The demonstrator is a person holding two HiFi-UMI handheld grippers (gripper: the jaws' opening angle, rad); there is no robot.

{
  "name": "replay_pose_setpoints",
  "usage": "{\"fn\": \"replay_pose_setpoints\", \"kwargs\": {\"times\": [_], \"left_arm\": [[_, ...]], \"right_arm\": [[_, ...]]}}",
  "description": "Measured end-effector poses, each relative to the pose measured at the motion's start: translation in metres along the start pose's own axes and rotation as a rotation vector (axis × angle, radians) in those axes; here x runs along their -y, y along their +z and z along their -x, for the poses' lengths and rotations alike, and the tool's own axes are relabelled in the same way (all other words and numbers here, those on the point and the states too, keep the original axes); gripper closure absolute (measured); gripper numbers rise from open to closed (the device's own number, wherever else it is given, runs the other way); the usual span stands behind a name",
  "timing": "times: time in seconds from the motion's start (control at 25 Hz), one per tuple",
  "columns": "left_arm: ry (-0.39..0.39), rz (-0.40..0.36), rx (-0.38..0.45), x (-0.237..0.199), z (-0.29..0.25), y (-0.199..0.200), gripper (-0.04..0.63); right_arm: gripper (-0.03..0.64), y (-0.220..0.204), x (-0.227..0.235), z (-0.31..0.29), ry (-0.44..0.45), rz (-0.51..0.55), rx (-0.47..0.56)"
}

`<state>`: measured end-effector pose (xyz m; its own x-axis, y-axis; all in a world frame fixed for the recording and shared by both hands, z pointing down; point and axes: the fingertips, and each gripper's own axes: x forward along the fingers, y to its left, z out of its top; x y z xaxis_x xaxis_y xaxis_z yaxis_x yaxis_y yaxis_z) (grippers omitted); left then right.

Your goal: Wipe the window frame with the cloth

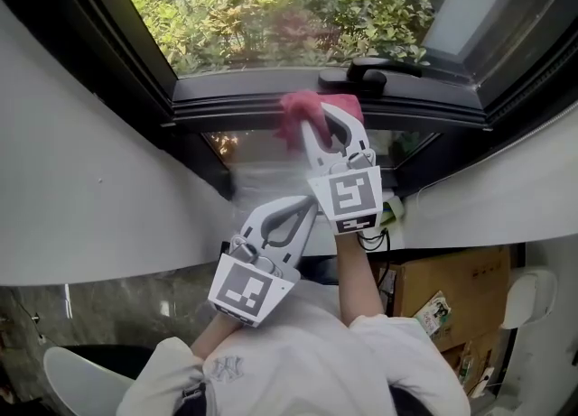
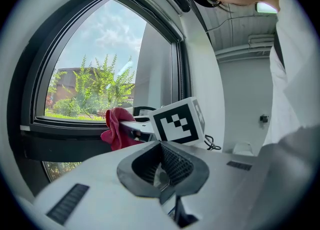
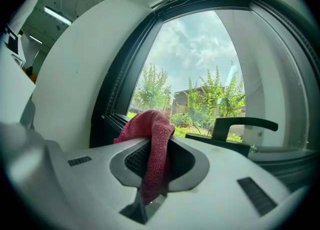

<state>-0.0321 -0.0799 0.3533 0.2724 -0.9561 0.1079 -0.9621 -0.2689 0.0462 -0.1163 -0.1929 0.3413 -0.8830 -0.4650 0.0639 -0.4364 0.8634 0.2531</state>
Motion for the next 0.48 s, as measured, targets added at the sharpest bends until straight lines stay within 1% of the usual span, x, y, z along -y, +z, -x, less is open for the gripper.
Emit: {"fn": "replay_pose_setpoints", "kwargs": {"times": [0.48], "left_arm": [[-0.068,-0.005,0.001,0.010,-0.011,0.001,0.588]], "right_arm": [[0.549,-0.006,0.021,0.012,-0.068,0.007,-0.029]]}}
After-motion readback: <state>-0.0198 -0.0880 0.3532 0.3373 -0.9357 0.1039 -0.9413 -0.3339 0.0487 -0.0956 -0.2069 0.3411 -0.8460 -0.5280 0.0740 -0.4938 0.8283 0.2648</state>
